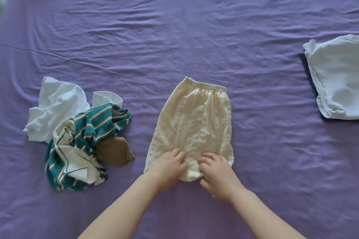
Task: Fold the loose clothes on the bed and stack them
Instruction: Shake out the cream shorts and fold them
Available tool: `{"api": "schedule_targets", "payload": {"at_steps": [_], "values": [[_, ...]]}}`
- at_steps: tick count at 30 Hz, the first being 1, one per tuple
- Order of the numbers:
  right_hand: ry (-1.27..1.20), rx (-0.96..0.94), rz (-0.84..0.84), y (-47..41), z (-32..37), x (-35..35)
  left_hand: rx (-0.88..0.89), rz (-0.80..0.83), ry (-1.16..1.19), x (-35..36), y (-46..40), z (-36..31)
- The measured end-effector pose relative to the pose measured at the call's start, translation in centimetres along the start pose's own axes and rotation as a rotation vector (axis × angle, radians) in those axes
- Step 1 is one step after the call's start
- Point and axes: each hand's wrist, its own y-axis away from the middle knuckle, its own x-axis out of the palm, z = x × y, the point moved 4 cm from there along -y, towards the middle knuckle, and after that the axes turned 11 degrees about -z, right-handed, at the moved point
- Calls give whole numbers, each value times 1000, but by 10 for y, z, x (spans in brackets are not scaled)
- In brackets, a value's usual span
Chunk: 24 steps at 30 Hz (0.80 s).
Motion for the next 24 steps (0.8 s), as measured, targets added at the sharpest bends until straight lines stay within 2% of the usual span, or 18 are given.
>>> {"api": "schedule_targets", "payload": {"at_steps": [3,5,8,11,14,18,24], "values": [[-225,174,114,-12,-20,-6,-80,8,120,-13,-10,12],[-378,332,129,-21,-33,-16,-183,10,257,-26,-19,25],[-506,535,72,-31,-54,-35,-309,26,401,-48,-33,50],[-561,655,-8,-38,-69,-51,-340,-15,317,-70,-48,70],[-458,612,-7,-47,-69,-61,-365,-110,252,-83,-62,85],[-104,353,116,-56,-58,-59,-370,-221,173,-94,-74,94],[-99,548,-187,-72,-81,-80,-368,-384,-23,-117,-97,111]]}}
